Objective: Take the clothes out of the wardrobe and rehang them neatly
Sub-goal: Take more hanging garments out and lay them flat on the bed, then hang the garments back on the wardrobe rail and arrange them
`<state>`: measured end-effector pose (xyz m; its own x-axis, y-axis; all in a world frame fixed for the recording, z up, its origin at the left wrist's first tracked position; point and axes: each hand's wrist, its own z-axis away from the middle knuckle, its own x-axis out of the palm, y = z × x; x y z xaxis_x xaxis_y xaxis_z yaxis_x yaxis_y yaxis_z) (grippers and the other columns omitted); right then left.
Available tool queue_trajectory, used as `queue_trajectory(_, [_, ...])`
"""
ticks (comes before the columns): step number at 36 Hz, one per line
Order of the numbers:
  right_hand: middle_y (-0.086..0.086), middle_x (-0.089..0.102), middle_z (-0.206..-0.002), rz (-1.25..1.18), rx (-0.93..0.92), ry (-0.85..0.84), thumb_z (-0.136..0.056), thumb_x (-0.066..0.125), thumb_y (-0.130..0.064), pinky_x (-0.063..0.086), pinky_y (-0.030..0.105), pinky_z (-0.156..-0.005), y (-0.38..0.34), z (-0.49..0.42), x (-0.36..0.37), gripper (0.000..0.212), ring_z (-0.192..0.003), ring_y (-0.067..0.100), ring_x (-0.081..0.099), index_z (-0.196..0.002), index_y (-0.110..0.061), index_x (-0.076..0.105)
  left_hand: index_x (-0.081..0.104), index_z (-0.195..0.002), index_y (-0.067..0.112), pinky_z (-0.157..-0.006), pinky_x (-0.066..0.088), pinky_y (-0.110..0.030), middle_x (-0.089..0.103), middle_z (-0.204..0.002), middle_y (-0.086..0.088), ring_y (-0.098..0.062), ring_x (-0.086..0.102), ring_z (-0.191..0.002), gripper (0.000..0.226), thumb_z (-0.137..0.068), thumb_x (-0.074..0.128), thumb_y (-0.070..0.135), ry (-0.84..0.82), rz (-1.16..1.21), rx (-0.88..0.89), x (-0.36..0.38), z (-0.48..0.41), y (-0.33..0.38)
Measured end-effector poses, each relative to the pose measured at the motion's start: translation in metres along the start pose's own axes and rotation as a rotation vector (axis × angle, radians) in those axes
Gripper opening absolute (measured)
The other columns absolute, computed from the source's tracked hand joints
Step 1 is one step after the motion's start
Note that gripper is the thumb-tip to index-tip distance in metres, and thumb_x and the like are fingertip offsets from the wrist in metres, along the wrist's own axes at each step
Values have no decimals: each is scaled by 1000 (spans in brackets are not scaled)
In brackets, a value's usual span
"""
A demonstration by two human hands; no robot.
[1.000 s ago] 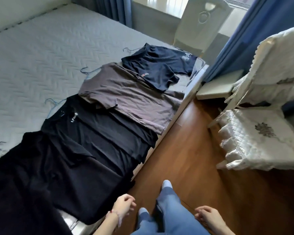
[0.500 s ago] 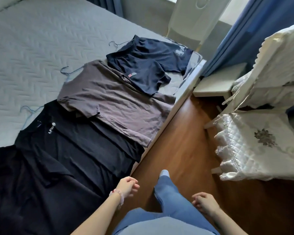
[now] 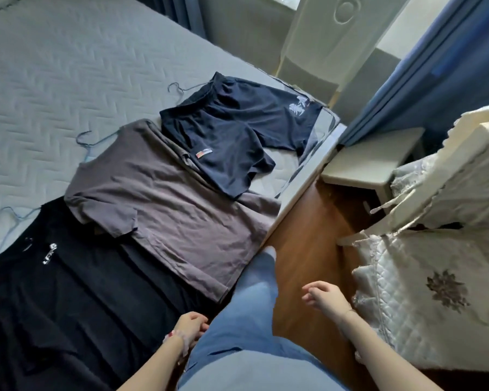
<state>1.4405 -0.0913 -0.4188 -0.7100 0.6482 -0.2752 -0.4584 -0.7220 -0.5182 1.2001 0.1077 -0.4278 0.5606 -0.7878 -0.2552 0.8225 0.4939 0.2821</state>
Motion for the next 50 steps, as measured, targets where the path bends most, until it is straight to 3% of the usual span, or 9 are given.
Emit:
queue_trajectory(7, [7, 61, -62, 90, 74, -8, -90, 41, 4, 35, 10, -37, -54, -54, -32, 27, -44, 7, 52, -75, -8, 60, 54, -76, 2, -30, 29, -12, 54, -63, -11, -10, 44, -31, 23, -96, 43, 1, -23, 62, -3, 23, -37, 101])
queue_trajectory(11, [10, 58, -58, 104, 148, -15, -89, 40, 9, 33, 10, -34, -84, -77, -55, 24, -36, 5, 50, -79, -1, 59, 56, -77, 8, -47, 35, -21, 58, -67, -8, -16, 48, -53, 22, -96, 44, 6, -13, 113, 32, 37, -55, 174])
queue_trajectory(15, [6, 60, -50, 119, 177, 25, -82, 41, 11, 34, 14, -37, -120, -107, -86, 24, -45, 13, 53, -79, 1, 63, 54, -75, 13, -52, 35, -22, 60, -70, -5, -15, 51, -57, 27, -95, 39, 4, -34, 124, 113, 46, -62, 254])
queue_trajectory(21, [14, 56, -62, 161, 149, 10, -87, 39, 9, 34, 20, -44, -204, -157, -115, 26, -53, 22, 49, -76, -1, 60, 56, -78, 13, -52, 38, -22, 63, -74, -7, -14, 53, -58, 26, -93, 39, 1, -21, 221, 218, 48, -71, 347])
queue_trajectory(24, [13, 56, -61, 220, 137, -26, -88, 41, 8, 32, 16, -37, -239, -187, -120, 23, -52, 20, 47, -78, -1, 60, 57, -78, 14, -56, 39, -23, 62, -74, -7, -15, 54, -61, 27, -93, 39, 2, 18, 269, 228, 45, -78, 378])
queue_trajectory(31, [17, 54, -65, 389, 81, -204, -87, 45, 8, 32, 14, -32, -337, -259, -105, 19, -30, 6, 45, -78, 0, 59, 55, -76, 16, -56, 38, -24, 61, -72, -5, -15, 51, -59, 29, -94, 39, 0, 177, 441, 137, 36, -100, 400])
queue_trajectory(37, [-4, 58, -45, 609, -104, -357, -88, 49, 1, 36, 15, -41, -435, -317, -69, 19, -41, 7, 51, -77, -7, 63, 54, -77, 13, -57, 37, -25, 59, -72, -7, -17, 50, -61, 29, -95, 38, -2, 324, 600, 60, 38, -108, 397])
queue_trajectory(42, [10, 61, -65, 630, -230, -424, -87, 47, 1, 40, 22, -54, -511, -362, -25, 20, -53, 14, 54, -81, -8, 63, 55, -77, 16, -58, 39, -21, 62, -75, -6, -19, 55, -67, 30, -95, 41, -3, 453, 576, 50, 35, -124, 389])
queue_trajectory(50, [6, 68, -76, 746, -476, -511, -83, 50, -3, 48, 30, -67, -597, -431, 69, 20, -69, 17, 59, -90, -12, 66, 59, -79, 23, -80, 47, -34, 69, -78, 0, -28, 63, -84, 32, -91, 45, -3, 578, 486, 38, -17, -187, 406])
